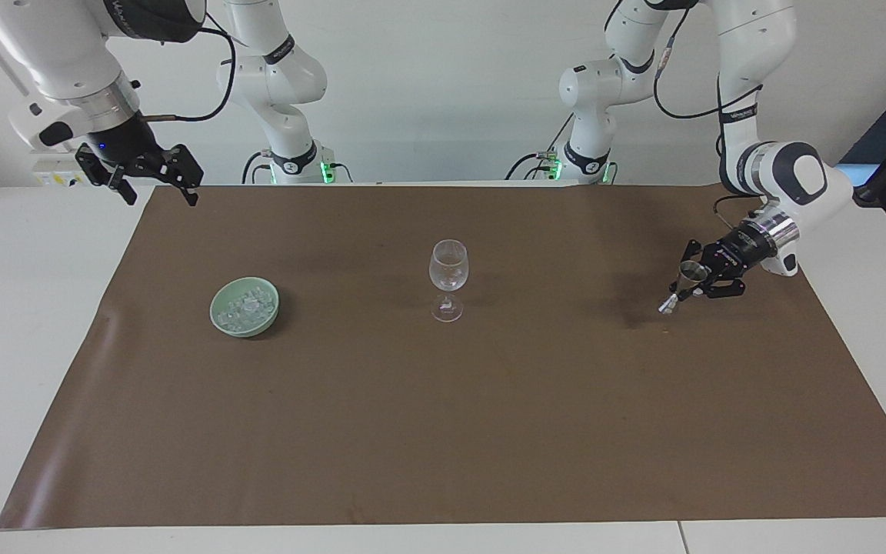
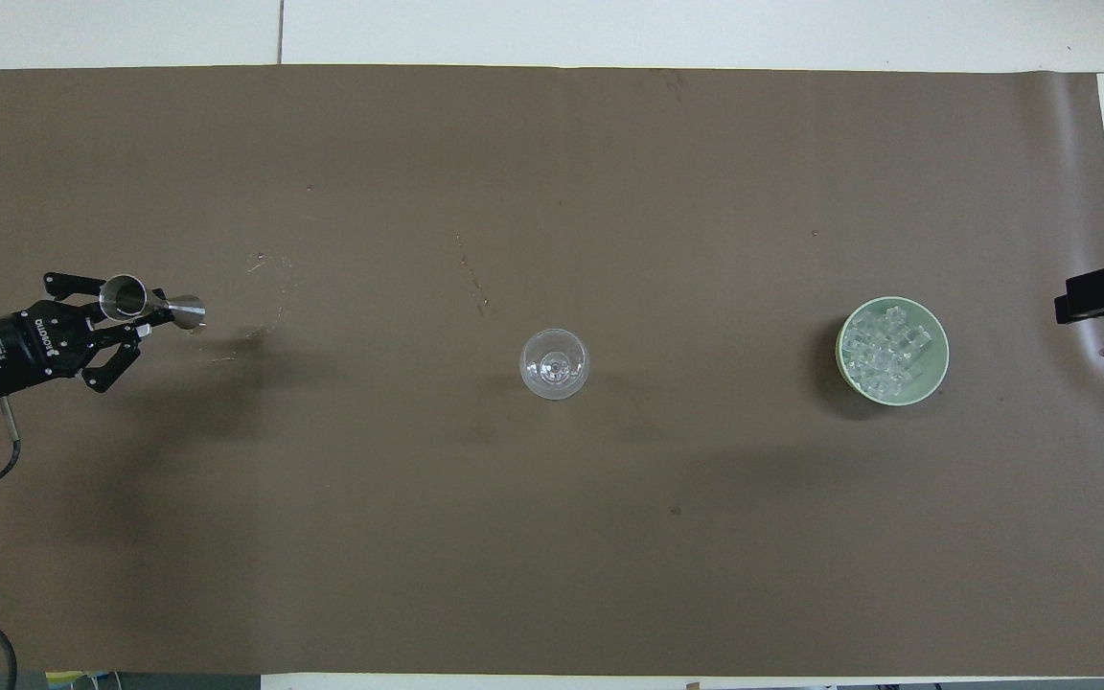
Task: Pour wine and add ice with both arms
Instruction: 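Lift the silver cup with the left gripper toward the clear glass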
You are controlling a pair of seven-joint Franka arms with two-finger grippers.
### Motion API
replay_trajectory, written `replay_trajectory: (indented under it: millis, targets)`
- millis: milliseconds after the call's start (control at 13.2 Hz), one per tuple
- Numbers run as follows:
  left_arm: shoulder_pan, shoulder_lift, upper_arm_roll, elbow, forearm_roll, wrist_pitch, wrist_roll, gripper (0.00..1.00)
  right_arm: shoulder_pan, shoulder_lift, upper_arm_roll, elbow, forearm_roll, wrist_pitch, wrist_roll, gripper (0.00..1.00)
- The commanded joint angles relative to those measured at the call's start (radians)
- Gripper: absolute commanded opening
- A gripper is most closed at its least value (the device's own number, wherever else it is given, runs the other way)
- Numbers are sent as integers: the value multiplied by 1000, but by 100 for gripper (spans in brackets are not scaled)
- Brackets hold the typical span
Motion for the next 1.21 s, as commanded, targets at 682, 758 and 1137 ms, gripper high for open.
replay_trajectory:
  millis: [682, 758, 1137]
  targets:
    - [-390, -231, -192, -34, -5, 396, -451, 0, -6, -13, 2, -13, 9, 4, -13, 100]
    - [-390, -228, -249, -33, -3, 449, -462, 0, -6, -13, 2, -13, 9, 4, -15, 100]
    - [-399, -190, -367, 21, 235, 499, -544, 0, -6, -13, 2, -13, 9, 4, -13, 100]
